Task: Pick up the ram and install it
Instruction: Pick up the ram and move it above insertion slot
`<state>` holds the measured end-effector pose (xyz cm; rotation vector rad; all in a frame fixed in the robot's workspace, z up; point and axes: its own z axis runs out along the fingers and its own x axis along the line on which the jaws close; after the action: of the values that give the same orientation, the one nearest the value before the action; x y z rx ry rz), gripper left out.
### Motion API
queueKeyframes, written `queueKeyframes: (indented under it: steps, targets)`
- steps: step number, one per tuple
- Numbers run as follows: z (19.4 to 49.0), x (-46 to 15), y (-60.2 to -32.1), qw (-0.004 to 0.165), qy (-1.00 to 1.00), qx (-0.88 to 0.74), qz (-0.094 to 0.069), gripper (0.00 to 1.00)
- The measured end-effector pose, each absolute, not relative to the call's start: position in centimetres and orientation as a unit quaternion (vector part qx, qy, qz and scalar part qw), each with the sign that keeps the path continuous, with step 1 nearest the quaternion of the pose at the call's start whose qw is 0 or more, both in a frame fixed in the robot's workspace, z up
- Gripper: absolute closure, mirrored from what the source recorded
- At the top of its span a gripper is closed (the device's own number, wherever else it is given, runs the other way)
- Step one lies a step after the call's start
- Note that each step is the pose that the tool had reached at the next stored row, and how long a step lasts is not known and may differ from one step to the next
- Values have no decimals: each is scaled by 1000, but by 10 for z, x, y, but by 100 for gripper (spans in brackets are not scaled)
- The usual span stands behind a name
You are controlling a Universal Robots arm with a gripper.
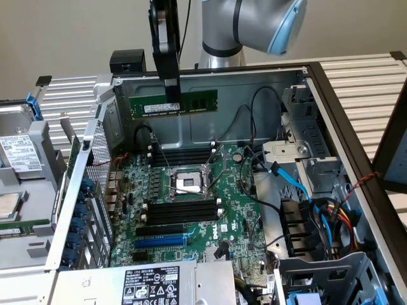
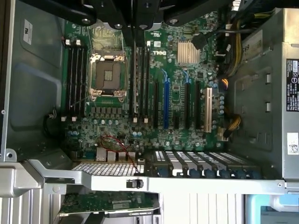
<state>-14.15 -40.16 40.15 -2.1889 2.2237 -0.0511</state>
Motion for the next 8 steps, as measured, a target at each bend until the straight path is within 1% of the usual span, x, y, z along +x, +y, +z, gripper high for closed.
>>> queueKeyframes:
  steps: [8]
  targets:
    - [401,-141,-402,11,716,-698,-16,88]
